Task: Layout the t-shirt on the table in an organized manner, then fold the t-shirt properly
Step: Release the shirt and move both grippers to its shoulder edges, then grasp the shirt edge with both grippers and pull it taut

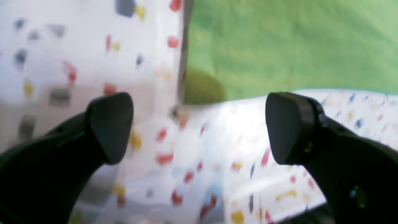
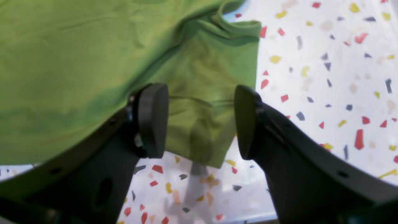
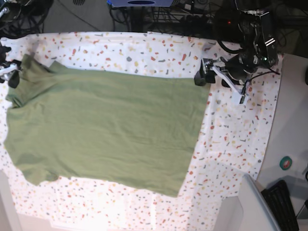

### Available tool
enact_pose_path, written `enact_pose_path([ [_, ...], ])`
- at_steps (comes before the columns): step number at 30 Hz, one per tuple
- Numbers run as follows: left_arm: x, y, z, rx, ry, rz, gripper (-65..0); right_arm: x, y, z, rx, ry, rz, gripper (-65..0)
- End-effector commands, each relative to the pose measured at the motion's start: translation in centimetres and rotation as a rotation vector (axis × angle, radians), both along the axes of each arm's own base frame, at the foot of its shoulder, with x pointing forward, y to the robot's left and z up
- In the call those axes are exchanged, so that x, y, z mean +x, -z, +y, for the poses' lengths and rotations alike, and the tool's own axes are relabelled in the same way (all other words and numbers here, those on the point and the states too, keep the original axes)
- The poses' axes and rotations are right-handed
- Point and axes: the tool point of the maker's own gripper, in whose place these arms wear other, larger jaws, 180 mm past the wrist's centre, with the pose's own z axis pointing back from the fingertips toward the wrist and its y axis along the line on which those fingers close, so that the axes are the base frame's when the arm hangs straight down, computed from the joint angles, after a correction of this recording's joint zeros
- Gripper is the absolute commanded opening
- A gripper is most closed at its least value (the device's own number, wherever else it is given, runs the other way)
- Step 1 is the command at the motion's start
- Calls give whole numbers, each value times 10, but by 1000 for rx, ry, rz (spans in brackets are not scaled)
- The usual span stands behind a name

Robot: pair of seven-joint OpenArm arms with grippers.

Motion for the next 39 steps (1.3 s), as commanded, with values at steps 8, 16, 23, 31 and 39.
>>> enact_pose_path([
  [8,16,12,-16,-68,-13,18,0,-17,0,-23,-2,61,-9,-356],
  [16,-1,24,-26,-93,-16,61,-438,-29,33,-40,101,144,37,-350],
  [23,-7,25,-21,-83,-22,68,-650,-27,55,-30,182,158,61,-348],
  [31,-10,26,-20,-81,-22,76,-650,-23,72,-30,253,172,86,-348],
  [39,-3,16,-17,-64,-15,40,-650,-30,90,-3,282,89,162,-359],
])
